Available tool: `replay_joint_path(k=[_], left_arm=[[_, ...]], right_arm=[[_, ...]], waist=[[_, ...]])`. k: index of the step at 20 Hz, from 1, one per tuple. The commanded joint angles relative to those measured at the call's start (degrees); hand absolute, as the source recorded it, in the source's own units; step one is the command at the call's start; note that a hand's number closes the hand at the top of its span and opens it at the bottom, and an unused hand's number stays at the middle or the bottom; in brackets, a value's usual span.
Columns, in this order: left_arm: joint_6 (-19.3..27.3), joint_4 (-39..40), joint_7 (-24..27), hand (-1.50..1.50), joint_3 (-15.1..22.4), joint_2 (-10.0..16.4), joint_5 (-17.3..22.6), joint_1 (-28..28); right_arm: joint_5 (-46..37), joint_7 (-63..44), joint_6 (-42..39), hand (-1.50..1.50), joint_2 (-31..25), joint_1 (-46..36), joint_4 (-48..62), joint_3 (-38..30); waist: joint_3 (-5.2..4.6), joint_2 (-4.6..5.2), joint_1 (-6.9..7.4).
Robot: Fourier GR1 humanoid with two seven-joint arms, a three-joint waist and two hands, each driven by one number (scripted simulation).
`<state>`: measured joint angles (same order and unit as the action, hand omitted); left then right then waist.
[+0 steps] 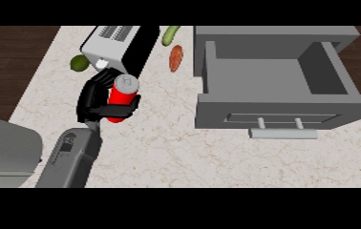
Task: Pick up the can, place it into the drawer and close the drawer
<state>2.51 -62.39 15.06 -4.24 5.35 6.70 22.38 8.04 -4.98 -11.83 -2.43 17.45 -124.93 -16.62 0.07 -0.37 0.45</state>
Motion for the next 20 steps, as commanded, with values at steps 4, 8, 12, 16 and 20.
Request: replay_joint_path(k=[4,8,12,16,20], left_arm=[[7.95,-15.23,-14.87,1.50,6.34,-3.59,-4.52,4.10],[12.04,-15.97,-22.38,1.50,9.37,-5.21,-5.01,10.18],[16.97,-15.99,-27.49,1.50,13.26,-5.29,-6.04,17.02],[17.82,-13.03,-30.52,1.50,13.07,-5.33,-7.71,24.22],[22.95,-8.97,-30.49,1.50,16.79,-5.34,-5.53,30.98]], right_arm=[[-1.85,3.46,-1.09,-1.50,2.30,4.03,-0.33,2.62],[-0.98,1.92,-1.40,-1.50,2.32,2.89,-0.39,1.21],[0.98,-2.98,0.28,-1.50,-0.70,-1.88,-1.86,-1.55],[1.02,1.06,-1.62,-1.50,1.35,4.05,-3.03,-0.47],[0.26,-3.15,0.10,-1.50,-0.23,-1.36,-2.17,-0.33]], waist=[[-0.02,0.13,-0.67],[-0.04,0.27,-1.06],[-0.05,0.33,-1.22],[-0.04,0.31,-1.52],[-0.06,0.38,-1.45]])
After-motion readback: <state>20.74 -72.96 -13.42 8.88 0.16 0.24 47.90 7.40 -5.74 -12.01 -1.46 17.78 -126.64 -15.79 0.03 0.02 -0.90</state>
